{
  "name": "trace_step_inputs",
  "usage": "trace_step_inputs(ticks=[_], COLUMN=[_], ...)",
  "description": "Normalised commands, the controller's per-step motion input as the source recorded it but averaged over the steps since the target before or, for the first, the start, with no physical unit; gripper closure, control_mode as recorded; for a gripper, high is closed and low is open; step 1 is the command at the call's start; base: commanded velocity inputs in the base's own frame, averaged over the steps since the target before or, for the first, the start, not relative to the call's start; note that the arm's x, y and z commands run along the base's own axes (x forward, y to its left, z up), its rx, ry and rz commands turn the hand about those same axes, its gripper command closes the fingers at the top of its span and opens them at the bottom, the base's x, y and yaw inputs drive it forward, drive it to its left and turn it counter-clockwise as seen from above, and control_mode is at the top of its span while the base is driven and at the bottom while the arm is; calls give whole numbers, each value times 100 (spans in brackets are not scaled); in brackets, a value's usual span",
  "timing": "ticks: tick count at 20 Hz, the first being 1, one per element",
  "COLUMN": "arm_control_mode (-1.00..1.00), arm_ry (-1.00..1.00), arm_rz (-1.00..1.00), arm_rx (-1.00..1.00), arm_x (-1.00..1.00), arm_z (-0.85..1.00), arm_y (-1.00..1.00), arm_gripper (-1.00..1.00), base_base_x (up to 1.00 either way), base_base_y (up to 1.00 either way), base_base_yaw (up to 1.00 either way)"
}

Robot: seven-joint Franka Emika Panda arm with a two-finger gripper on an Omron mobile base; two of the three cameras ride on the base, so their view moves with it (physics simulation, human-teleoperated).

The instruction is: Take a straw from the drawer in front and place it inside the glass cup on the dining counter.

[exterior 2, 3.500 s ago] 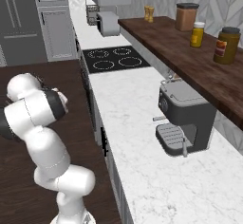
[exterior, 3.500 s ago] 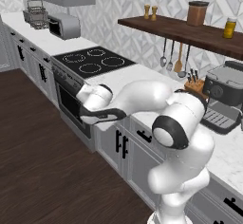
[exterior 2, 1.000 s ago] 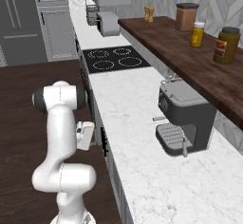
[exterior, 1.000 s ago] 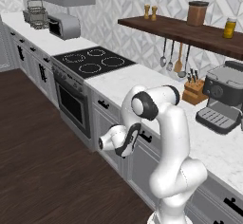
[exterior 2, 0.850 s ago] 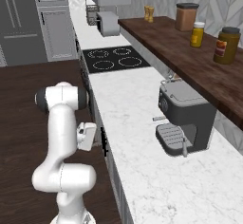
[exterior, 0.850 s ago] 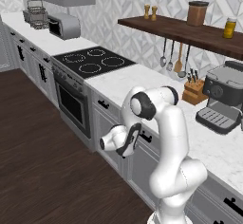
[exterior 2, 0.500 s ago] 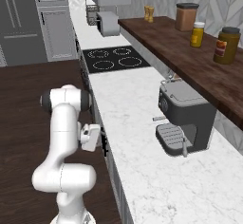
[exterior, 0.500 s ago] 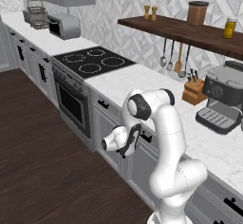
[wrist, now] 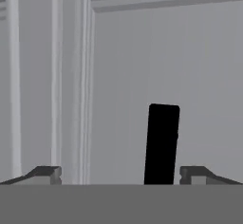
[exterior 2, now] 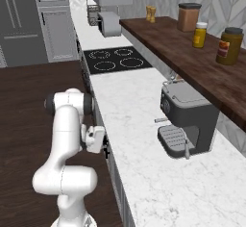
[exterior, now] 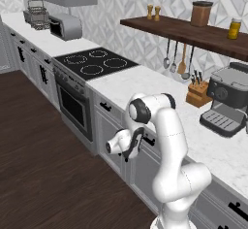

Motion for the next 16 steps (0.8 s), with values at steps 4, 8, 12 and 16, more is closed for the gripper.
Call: trace_step_inputs(ticks=[4, 8, 12, 16], arm_control_mode=[-100, -100, -100, -100], arm_ry=[-1, -2, 0, 0], arm_rz=[0, 0, 0, 0], arm_rx=[0, 0, 0, 0], arm_x=[0, 0, 10, -1], arm_z=[0, 0, 0, 0], arm_y=[-30, -29, -8, 3], arm_gripper=[-100, -100, 100, 100], base_base_x=[0, 0, 0, 0], base_base_y=[0, 0, 0, 0], base_base_yaw=[0, 0, 0, 0])
